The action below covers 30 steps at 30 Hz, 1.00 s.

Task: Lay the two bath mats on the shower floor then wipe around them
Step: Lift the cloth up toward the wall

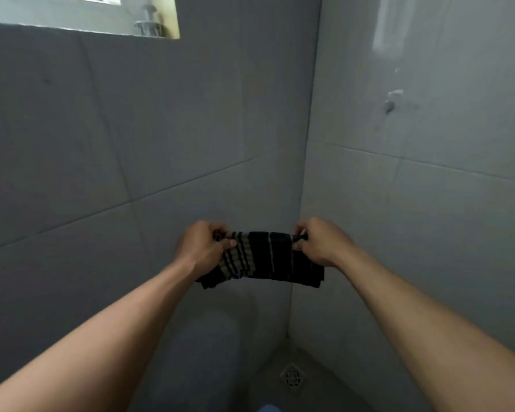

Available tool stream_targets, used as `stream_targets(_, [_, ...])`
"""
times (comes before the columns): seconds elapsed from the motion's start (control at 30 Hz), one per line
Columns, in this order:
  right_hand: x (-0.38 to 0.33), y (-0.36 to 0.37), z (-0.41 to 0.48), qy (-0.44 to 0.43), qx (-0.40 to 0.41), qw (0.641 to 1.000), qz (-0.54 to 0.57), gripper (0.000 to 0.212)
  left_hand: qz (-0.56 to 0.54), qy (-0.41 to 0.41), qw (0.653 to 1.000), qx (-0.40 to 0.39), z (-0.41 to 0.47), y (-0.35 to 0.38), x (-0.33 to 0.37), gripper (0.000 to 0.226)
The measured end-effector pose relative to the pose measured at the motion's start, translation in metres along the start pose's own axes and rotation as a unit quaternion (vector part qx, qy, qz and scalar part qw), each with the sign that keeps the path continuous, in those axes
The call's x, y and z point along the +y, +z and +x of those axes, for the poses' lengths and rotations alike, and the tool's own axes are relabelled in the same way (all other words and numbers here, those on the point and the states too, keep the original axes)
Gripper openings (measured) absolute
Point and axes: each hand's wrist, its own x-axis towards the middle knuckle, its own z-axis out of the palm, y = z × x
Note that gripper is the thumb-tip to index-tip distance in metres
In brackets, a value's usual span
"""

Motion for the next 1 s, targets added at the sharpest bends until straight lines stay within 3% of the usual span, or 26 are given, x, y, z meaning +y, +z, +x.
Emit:
stream_targets(0.5, [0.061, -0.137, 0.056, 0.136, 0.063, 0.988, -0.029, 0.013, -0.079, 0.143, 0.979, -0.12, 0.171, 0.059, 0.125, 0.019])
stream_targets(0.77, [0.084, -0.18, 0.069, 0.196, 0.1, 0.974, -0.054, 0.025, -0.051, 0.226, 0.967, -0.108, 0.224, 0.081, 0.201, 0.008])
stream_targets(1.0, [0.113, -0.213, 0.101, 0.181, 0.144, 0.97, -0.079, 0.022, -0.044, 0.272, 0.958, -0.081, 0.268, 0.105, 0.255, 0.012])
